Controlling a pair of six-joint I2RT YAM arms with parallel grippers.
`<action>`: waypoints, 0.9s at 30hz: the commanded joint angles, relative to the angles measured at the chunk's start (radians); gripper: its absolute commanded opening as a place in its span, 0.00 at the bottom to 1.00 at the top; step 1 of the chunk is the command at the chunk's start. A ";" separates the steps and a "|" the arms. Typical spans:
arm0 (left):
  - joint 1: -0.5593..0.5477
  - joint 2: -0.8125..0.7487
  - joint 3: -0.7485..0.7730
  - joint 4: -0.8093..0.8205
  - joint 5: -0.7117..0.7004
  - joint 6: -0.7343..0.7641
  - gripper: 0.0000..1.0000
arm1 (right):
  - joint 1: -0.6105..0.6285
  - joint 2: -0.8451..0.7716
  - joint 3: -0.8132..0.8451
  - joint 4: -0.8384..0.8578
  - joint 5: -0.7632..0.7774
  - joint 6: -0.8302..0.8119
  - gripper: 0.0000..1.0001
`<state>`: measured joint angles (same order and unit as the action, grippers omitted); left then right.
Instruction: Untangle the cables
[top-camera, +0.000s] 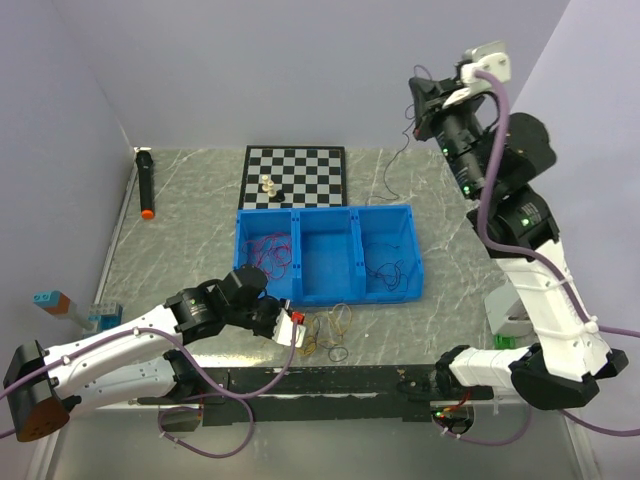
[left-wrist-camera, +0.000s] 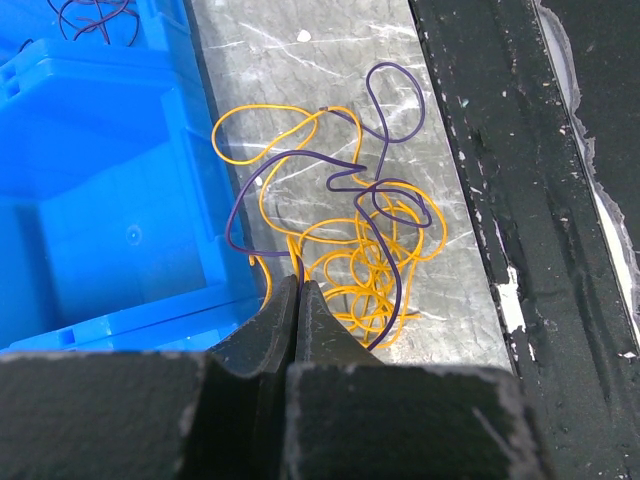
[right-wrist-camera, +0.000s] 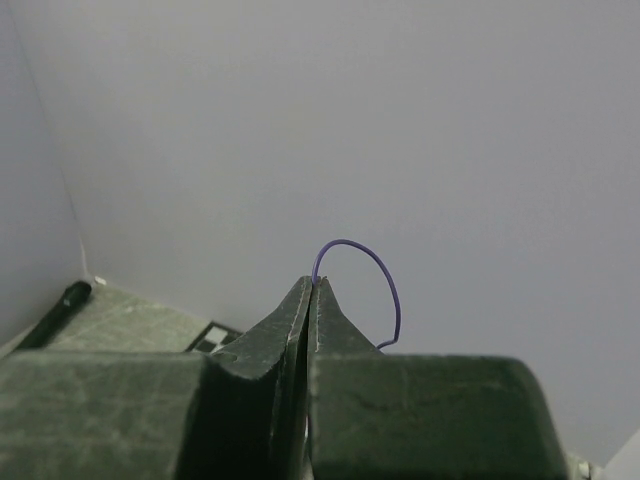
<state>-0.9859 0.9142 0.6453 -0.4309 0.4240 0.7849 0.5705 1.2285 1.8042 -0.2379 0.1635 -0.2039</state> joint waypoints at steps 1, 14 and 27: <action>0.009 -0.014 -0.001 0.021 0.039 0.011 0.01 | -0.015 -0.011 0.102 0.034 0.010 -0.020 0.00; 0.013 -0.015 0.007 0.018 0.047 0.004 0.01 | -0.037 -0.029 0.008 0.040 -0.007 0.004 0.00; 0.018 -0.020 0.016 0.023 0.047 0.002 0.01 | -0.096 -0.145 -0.414 0.138 0.013 0.081 0.00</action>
<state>-0.9756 0.9131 0.6434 -0.4313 0.4343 0.7822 0.4892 1.1534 1.4864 -0.1783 0.1570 -0.1642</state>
